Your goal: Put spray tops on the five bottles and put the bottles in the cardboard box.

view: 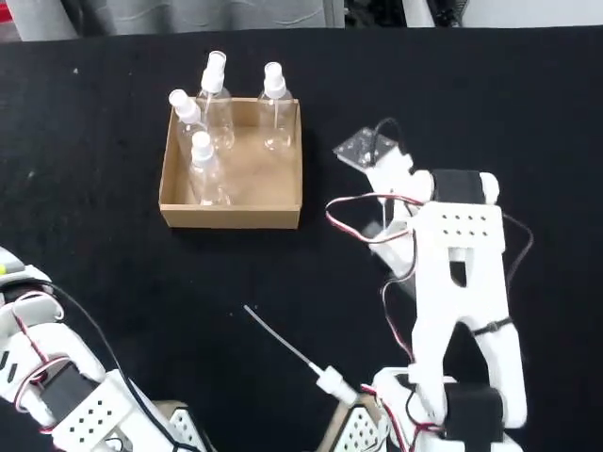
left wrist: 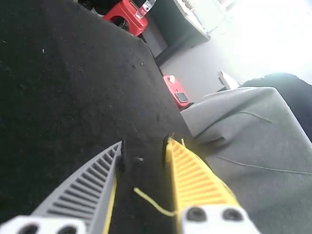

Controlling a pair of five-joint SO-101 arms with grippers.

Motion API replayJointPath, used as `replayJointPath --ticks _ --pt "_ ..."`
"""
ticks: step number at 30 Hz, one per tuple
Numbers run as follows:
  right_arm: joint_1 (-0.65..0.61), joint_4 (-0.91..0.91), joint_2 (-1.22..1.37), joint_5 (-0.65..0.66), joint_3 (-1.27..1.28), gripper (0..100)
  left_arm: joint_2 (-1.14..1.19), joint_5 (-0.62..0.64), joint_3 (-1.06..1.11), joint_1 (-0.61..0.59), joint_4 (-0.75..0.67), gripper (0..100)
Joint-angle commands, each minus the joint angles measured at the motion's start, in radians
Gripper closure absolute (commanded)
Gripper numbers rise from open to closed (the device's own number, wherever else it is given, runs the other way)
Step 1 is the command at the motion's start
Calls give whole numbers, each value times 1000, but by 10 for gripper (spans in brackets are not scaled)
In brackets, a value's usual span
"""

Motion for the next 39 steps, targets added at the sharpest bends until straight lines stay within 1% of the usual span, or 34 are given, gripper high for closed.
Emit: replayJointPath --ticks 1,10,13,16,18,21,25,27,29,33,39 --pt "-41 -55 -54 -94 -81 903 -6 -12 21 2 3 870" --pt "-38 -224 -56 -318 -81 903 -6 -12 21 7 3 870" --pt "-38 -253 -58 -368 -62 903 -6 -14 21 8 3 870" --pt "-11 -261 -85 -382 -44 903 -6 -75 21 12 3 870" --pt "23 -284 -133 -384 -21 903 -6 -107 21 41 8 870" --pt "63 -319 -216 -384 50 903 -9 -149 10 96 51 870" --pt "78 -390 -282 -384 171 903 -9 -259 8 143 55 870" --pt "107 -433 -297 -384 220 903 -9 -318 -5 163 61 870" --pt "140 -468 -314 -399 249 903 -9 -368 -31 194 98 870" --pt "206 -486 -331 -453 259 903 -9 -479 -150 285 258 869" --pt "244 -542 -329 -519 291 903 -6 -651 -303 449 459 870"
